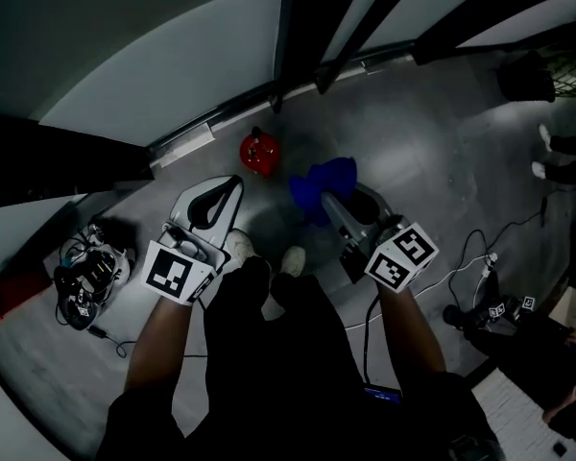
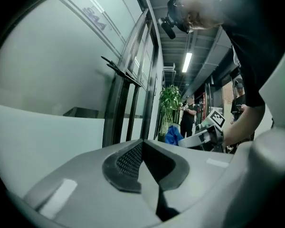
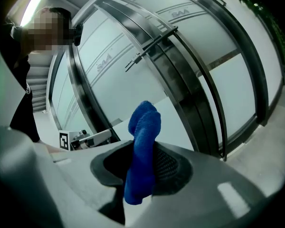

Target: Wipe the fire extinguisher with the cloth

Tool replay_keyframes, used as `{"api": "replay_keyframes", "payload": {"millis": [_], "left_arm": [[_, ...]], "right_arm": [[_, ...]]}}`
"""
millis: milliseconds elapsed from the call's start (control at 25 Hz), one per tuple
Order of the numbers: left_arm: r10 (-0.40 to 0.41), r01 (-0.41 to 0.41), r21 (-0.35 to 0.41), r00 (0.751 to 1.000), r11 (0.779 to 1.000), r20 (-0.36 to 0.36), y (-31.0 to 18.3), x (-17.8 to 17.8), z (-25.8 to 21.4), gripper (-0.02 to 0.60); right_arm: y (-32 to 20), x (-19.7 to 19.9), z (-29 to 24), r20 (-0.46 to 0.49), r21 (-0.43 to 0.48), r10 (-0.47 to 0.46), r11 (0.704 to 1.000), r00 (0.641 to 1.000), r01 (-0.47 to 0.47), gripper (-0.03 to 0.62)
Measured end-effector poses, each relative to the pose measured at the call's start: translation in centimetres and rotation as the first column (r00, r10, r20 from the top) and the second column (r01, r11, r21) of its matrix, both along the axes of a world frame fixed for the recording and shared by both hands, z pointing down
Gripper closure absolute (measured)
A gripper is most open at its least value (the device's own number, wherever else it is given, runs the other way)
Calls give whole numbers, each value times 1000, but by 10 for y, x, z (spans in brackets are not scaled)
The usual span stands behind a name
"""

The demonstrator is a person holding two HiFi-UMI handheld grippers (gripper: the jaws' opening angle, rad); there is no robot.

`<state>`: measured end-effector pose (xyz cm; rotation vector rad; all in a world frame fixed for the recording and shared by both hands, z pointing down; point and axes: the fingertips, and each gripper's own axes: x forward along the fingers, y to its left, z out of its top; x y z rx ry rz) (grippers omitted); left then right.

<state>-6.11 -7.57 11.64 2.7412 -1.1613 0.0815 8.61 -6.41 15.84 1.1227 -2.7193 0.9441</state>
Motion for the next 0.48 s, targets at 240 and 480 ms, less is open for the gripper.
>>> {"api": "replay_keyframes", "payload": {"millis": [240, 480], "left_arm": [[25, -25, 24, 1000, 999, -15, -12, -9, 91, 575], [39, -39, 103, 999, 994, 1, -23, -19, 220, 575]], "right_arm": [[-21, -4, 100, 18, 24, 32, 999, 999, -32, 480], [-33, -10, 242, -35, 58, -37, 998, 999, 39, 480]]}}
